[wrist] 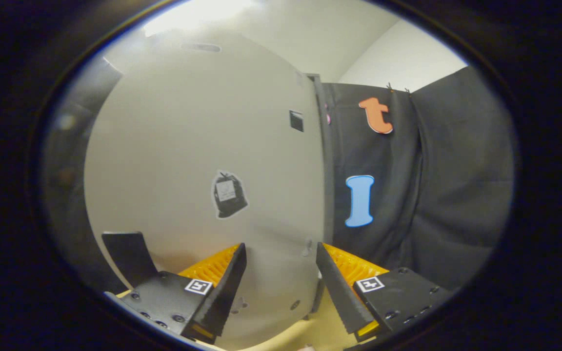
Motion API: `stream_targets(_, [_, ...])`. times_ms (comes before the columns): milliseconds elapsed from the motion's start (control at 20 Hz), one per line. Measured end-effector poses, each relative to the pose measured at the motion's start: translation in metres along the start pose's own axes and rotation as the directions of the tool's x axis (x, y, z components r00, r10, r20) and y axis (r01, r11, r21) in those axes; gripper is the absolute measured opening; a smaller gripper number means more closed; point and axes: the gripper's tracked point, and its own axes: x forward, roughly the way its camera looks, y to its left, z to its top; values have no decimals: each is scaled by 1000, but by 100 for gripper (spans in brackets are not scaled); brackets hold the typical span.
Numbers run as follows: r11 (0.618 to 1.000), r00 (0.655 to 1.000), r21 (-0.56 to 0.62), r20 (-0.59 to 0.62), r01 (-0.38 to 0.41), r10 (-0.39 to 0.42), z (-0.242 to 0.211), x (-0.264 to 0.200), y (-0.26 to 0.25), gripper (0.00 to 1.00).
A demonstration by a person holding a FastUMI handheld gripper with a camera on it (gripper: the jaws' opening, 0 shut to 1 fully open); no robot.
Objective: Open the shoe cabinet door, grab the shoes and put them into the shoe cabinet, then close the shoe cabinet door.
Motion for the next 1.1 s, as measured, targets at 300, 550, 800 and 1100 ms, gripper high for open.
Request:
stream_targets(300, [999, 999, -22, -18, -45, 44, -14, 52, 77, 96])
stream_targets(550, [1000, 1000, 14, -25, -15, 15, -14, 84, 88, 93])
stream_targets(800, [1000, 999, -19, -33, -3, 2, -25, 94, 119, 92])
stream_targets(1100, [1000, 999, 11, -41, 3, -2, -31, 124, 114, 92])
